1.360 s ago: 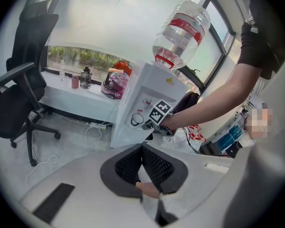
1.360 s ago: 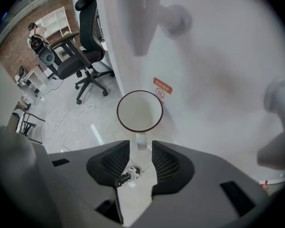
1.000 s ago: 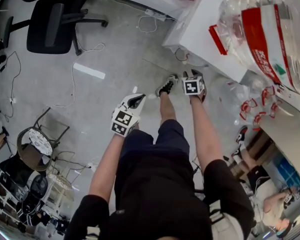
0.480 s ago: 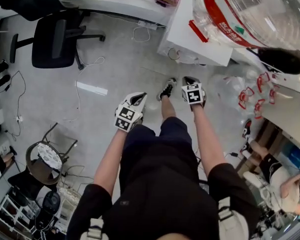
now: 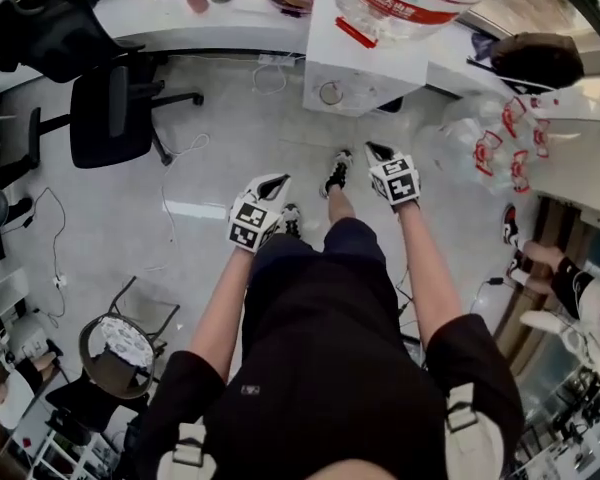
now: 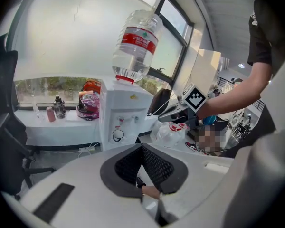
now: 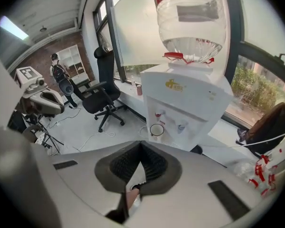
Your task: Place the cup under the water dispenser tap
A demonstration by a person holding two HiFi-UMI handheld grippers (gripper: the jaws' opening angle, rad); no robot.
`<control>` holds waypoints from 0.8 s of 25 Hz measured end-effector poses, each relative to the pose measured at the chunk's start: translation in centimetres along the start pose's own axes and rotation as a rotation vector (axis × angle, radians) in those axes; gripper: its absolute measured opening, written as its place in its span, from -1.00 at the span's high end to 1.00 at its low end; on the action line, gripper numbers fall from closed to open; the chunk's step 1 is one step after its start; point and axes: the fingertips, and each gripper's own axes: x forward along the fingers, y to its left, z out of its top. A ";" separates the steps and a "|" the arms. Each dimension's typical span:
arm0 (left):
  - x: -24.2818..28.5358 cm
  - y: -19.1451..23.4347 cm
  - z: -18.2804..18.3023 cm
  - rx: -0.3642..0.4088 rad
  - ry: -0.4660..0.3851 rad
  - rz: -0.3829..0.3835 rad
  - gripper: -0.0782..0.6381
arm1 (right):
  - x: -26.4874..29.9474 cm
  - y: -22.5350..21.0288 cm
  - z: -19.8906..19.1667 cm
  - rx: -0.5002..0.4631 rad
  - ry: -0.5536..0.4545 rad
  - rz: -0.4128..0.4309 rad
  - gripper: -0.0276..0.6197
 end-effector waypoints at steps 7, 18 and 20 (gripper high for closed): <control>-3.0 -3.4 -1.4 0.103 0.015 -0.055 0.78 | -6.0 5.2 -1.9 0.069 -0.128 -0.022 0.93; -7.6 -6.8 -4.6 0.149 0.024 -0.096 0.78 | -10.5 12.7 -8.8 0.143 -0.173 -0.031 0.93; -8.4 -7.3 -4.8 0.124 0.016 -0.109 0.78 | -11.0 13.8 -9.4 0.146 -0.167 -0.031 0.93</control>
